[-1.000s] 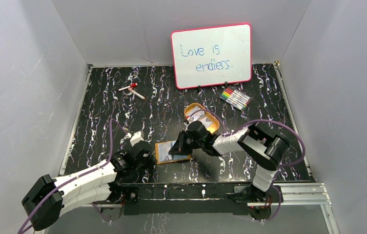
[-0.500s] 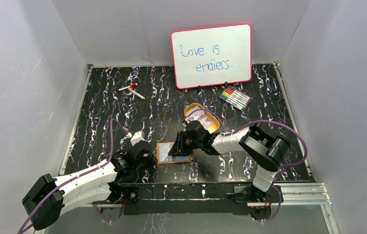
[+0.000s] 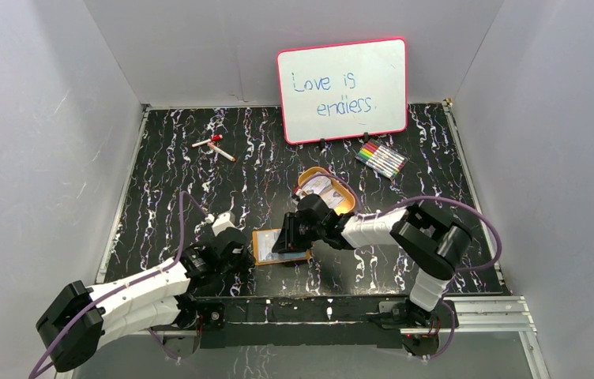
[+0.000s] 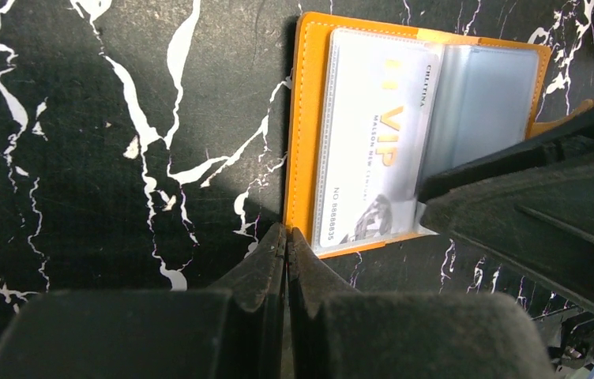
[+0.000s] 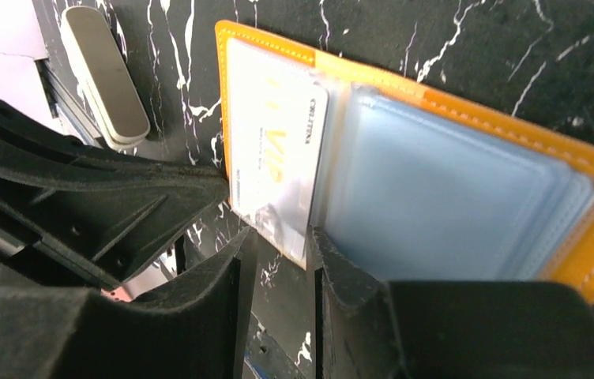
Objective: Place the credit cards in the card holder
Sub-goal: Insert the credit card into the card holder.
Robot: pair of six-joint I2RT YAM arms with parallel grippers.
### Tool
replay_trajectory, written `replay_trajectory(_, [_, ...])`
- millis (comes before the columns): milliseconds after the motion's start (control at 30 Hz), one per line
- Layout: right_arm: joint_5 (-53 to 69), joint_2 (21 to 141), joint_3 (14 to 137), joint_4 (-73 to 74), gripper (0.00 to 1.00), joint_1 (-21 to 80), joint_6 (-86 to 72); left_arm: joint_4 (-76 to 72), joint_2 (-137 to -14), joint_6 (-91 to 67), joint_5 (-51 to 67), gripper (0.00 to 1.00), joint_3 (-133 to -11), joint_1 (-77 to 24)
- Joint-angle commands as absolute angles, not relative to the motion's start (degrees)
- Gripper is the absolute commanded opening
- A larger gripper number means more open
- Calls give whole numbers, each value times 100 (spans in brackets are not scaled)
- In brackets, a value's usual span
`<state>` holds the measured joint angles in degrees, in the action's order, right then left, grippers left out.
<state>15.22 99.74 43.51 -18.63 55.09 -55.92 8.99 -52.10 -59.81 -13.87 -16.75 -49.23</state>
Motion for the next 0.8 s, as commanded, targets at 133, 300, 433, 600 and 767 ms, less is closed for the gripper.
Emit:
replay_trajectory(133, [775,8979,4685,-828,44,5574,-5054,1455,-4834,-5911,-1811,0,-1908,-4917])
replay_trajectory(300, [351,8541,4742,-331,45,5574,-4774,1665,-4735,-5947,-1841,0,-2095,-4913])
replay_trajectory(433, [63,8211,4494,-113,43,5531,-4547,1916,-4489,-5936,-1863,0,-2393,-4913])
replay_trajectory(600, [226,8035,4051,-304,40,5295,-4563,1837,-4235,-5722,-1757,11,-2748,-4913])
replay_trajectory(767, [482,8207,3874,-526,39,5256,-4606,929,-4757,-5487,-1214,17,-2751,-4913])
